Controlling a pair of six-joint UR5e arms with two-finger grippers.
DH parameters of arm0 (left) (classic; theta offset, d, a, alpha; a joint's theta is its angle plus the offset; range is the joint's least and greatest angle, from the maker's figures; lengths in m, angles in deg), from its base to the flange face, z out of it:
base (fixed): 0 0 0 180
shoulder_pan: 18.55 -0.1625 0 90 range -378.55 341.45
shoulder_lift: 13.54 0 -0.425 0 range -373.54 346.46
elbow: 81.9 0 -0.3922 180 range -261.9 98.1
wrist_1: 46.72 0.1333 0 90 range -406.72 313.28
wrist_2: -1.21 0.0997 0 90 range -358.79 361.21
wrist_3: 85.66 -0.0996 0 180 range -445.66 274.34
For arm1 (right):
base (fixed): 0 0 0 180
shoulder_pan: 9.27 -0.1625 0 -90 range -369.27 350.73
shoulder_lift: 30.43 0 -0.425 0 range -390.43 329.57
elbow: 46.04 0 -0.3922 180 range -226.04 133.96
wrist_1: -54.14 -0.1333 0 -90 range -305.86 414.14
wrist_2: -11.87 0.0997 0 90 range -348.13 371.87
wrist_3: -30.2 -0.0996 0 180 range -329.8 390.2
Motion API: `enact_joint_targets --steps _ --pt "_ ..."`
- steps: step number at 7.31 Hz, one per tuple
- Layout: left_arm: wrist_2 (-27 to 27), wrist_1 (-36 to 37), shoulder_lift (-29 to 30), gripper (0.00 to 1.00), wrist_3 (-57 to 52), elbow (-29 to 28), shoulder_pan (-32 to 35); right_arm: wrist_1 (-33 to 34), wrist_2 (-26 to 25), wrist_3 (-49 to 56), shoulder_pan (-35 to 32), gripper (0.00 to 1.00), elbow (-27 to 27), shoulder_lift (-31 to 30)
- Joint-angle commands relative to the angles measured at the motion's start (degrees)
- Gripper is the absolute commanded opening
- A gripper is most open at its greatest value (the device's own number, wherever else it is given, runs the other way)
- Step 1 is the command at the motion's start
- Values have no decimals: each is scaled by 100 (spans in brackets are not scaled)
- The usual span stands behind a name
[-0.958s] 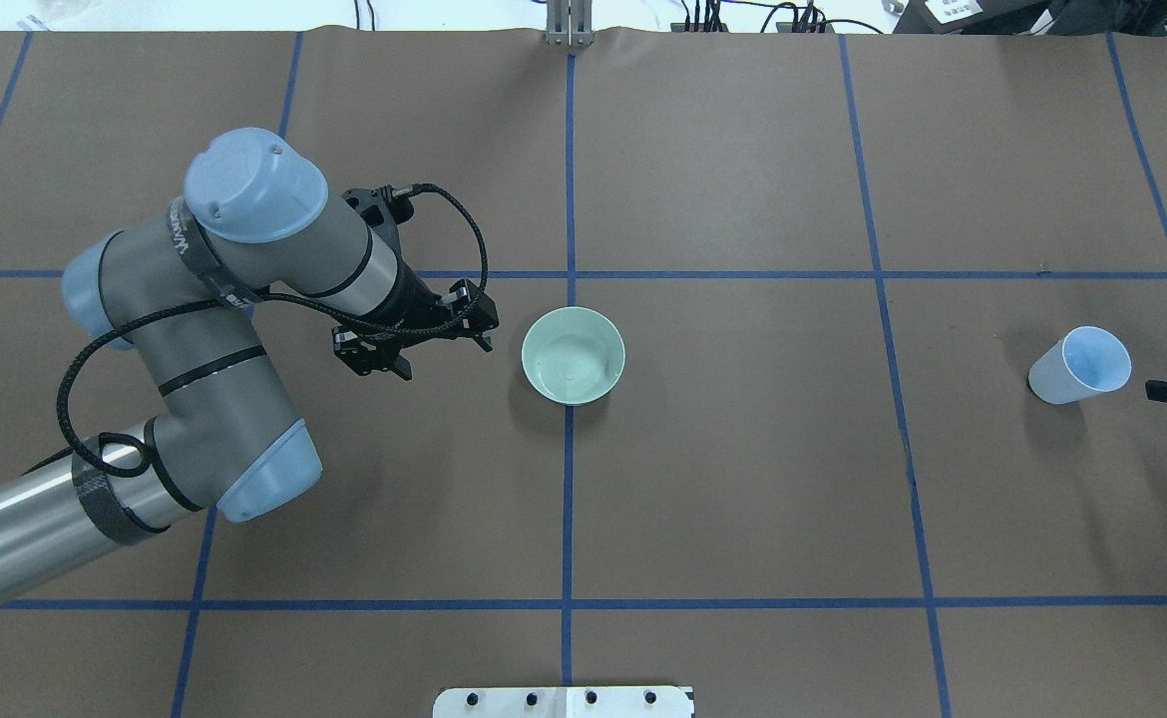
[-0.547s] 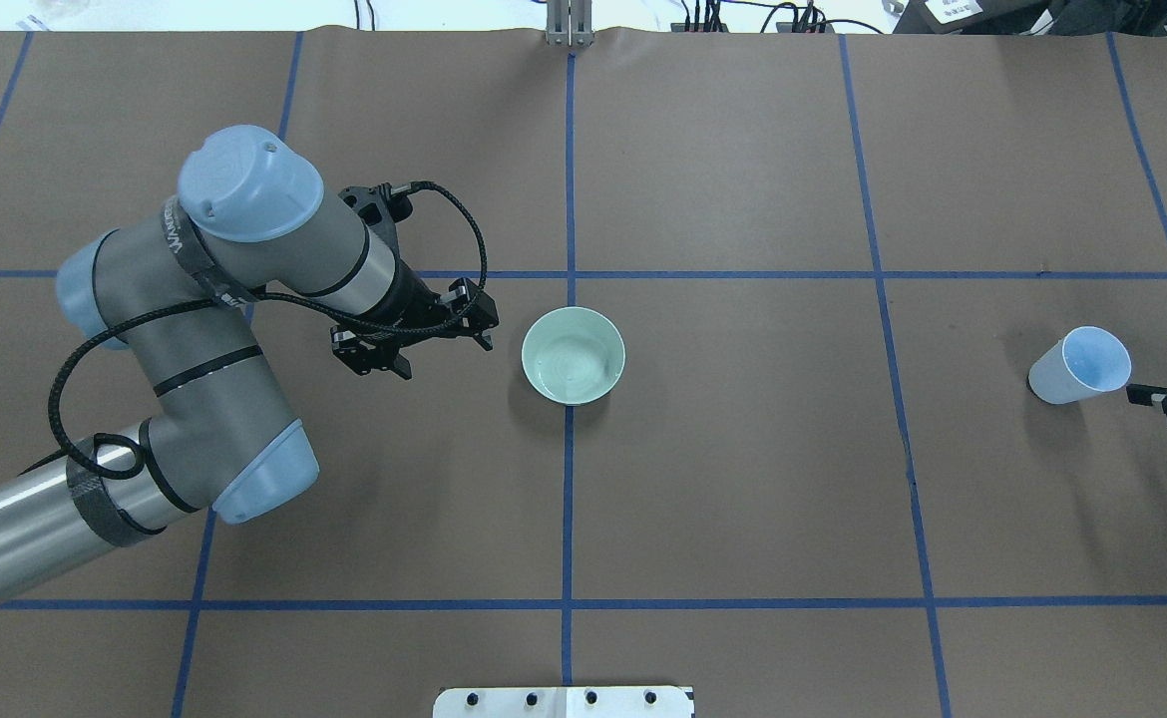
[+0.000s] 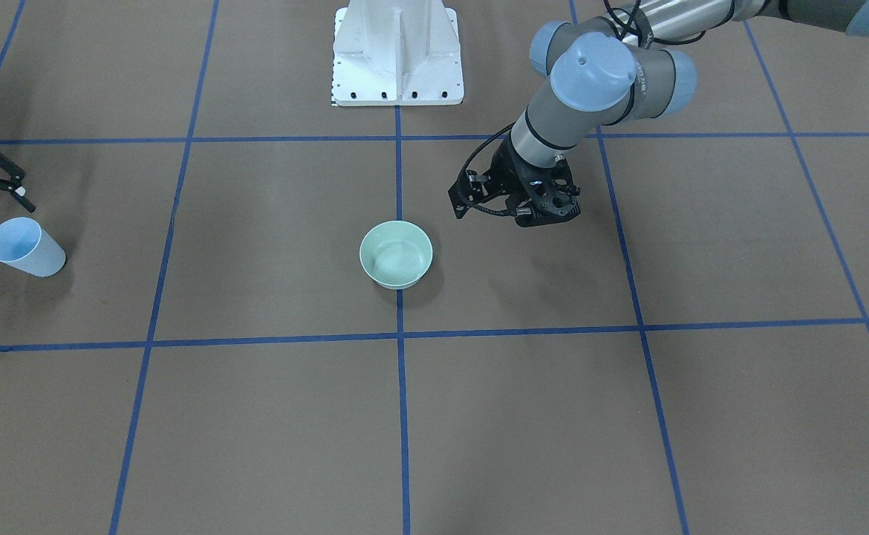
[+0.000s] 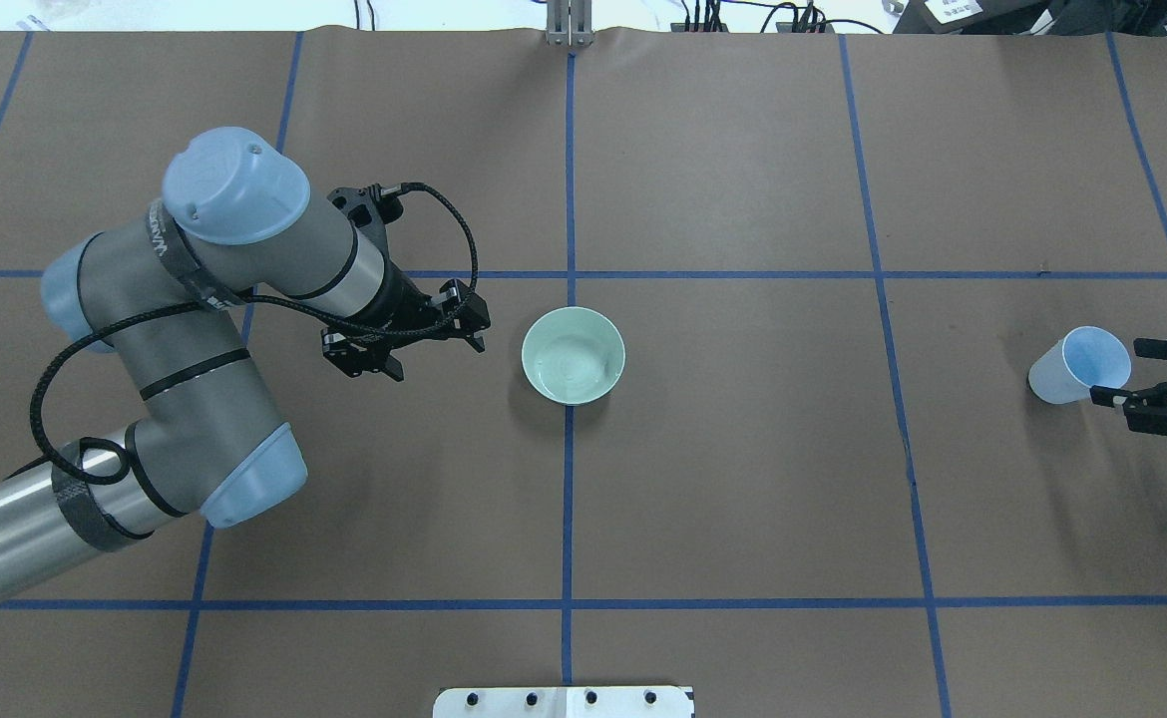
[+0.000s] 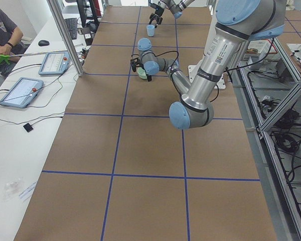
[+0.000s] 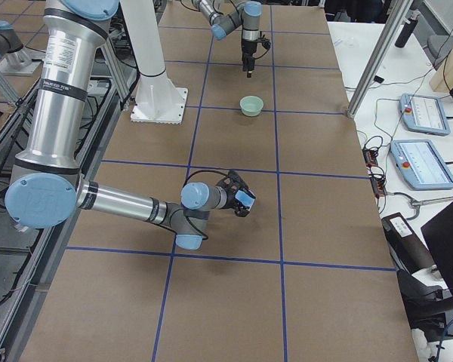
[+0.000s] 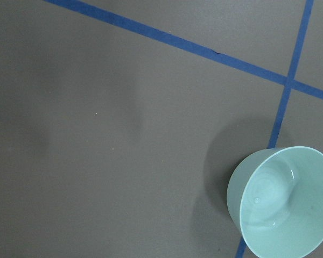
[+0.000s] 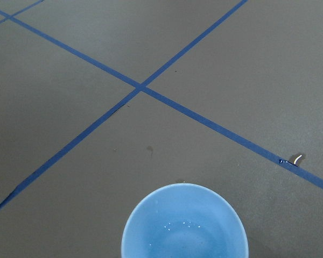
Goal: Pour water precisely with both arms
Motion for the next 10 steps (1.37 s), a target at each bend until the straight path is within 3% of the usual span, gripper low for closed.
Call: enact_joint_targets --steps 1,7,10 --pt "0 0 -7 100 0 5 2 -331 -288 16 99 98 -338 76" --pt "0 9 -16 100 0 40 20 -333 -842 -55 503 98 -357 243" --pt "0 9 -16 100 0 49 46 -341 -870 -46 548 98 -366 305"
